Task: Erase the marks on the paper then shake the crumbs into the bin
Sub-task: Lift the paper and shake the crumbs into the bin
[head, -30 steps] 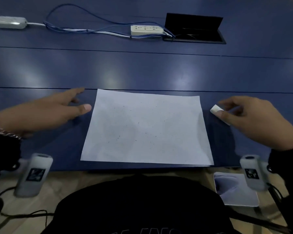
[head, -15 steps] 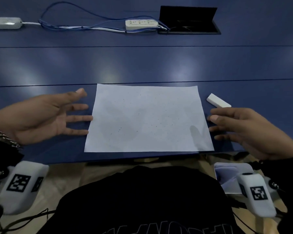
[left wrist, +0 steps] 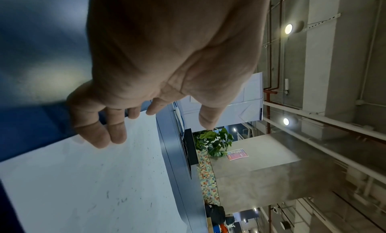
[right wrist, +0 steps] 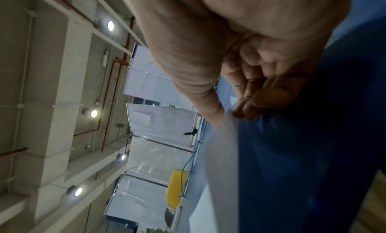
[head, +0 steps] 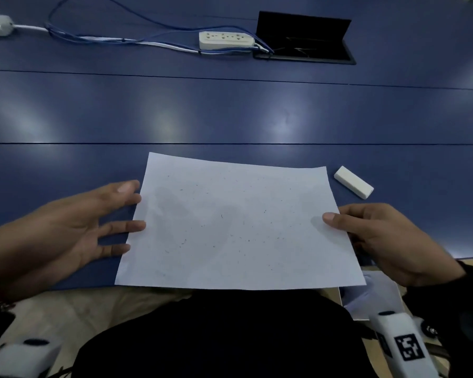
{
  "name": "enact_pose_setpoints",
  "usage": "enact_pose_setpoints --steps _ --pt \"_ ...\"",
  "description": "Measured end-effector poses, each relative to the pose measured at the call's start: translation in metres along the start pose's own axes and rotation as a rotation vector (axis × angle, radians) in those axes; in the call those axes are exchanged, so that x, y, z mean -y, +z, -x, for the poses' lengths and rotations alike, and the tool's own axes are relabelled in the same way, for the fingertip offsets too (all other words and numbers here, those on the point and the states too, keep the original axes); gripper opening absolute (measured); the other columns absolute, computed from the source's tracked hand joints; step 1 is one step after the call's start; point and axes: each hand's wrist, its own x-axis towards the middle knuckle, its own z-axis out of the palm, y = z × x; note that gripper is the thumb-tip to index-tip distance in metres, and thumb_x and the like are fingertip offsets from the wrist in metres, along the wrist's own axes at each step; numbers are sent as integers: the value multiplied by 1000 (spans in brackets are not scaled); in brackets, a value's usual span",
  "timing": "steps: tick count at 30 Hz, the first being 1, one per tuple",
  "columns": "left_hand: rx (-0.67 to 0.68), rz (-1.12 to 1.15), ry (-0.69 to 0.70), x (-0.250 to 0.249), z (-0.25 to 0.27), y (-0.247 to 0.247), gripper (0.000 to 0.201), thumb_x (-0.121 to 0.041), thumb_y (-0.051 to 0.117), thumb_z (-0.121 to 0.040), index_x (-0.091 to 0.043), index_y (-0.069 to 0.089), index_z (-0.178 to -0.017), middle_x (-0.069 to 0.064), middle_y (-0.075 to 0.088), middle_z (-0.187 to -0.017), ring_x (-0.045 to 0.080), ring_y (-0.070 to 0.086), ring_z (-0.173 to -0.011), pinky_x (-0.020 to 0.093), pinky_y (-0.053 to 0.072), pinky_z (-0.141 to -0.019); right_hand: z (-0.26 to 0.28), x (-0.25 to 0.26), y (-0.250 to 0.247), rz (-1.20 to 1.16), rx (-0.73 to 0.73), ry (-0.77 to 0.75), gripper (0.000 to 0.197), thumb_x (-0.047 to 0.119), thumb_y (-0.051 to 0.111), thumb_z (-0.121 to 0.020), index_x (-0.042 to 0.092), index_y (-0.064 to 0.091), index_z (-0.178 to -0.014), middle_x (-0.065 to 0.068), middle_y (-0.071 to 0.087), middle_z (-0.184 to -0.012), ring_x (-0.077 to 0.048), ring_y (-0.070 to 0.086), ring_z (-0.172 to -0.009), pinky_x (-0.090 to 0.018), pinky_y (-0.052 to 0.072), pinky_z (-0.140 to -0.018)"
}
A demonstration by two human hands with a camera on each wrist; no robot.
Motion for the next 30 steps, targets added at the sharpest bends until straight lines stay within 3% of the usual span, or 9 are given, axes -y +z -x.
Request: enact_pose_setpoints --steps 3,6,10,13,16,18,20,22,30 --pt "-74 -76 75 4 -1 -3 92 -87 87 -33 -51 74 -117 -13 76 -120 8 75 -101 43 52 -87 -3 -1 0 13 -25 -34 24 24 63 -98 2 72 -98 -17 77 -97 -31 73 -77 -28 56 -58" --pt "-118 -199 122 11 2 -13 86 -94 79 -42 -61 67 -121 -15 72 -122 5 70 -109 40 52 -94 -4 -2 1 -61 -27 -68 20 14 57 -101 9 69 -115 -11 78 -109 -33 75 -97 -37 64 -74" --pt "-128 -238 118 16 4 -24 89 -92 81 -42 -63 64 -124 -20 70 -121 7 70 -111 46 50 -106 -6 -7 1 -169 0 -48 28 9 54 -101 11 66 -127 -17 73 -121 -43 71 -108 -57 50 -102" --pt "-123 -286 97 15 2 -26 93 -93 79 -44 -63 59 -130 -24 69 -121 7 71 -111 53 48 -110 -4 -11 3 -220 24 -26 31 7 53 -101 10 65 -130 -18 72 -124 -44 68 -112 -57 49 -105" --pt "-120 -267 104 7 0 -20 99 -91 80 -45 -52 56 -133 -15 74 -122 11 73 -112 49 49 -108 -2 -12 7 -241 23 -31 31 6 54 -99 11 67 -127 -18 73 -121 -42 71 -108 -50 58 -93" --pt "-83 -224 113 -1 1 -12 84 -77 82 -64 -40 58 -136 -6 77 -121 16 74 -112 48 49 -107 -1 -12 8 -231 26 -51 31 8 56 -97 14 69 -124 -18 73 -120 -43 71 -106 -50 58 -91" --pt "-14 -181 90 -6 2 -7 51 -46 71 -86 -30 65 -134 -3 77 -122 20 74 -114 49 48 -106 2 -11 9 -222 22 -73 30 9 58 -96 17 71 -121 -18 74 -119 -44 72 -105 -51 57 -90" --pt "36 -131 55 -7 3 -5 36 -25 62 -90 -24 75 -123 2 78 -121 25 75 -113 47 57 -99 6 -12 8 -219 7 -89 30 9 58 -96 16 71 -122 -18 75 -117 -43 72 -104 -50 58 -89" --pt "113 13 -8 8 3 15 31 -14 65 -80 -19 85 -103 17 77 -118 37 77 -103 44 65 -79 32 -31 -5 -244 -40 -125 29 10 57 -98 15 68 -125 -15 74 -121 -41 72 -107 -57 55 -95"
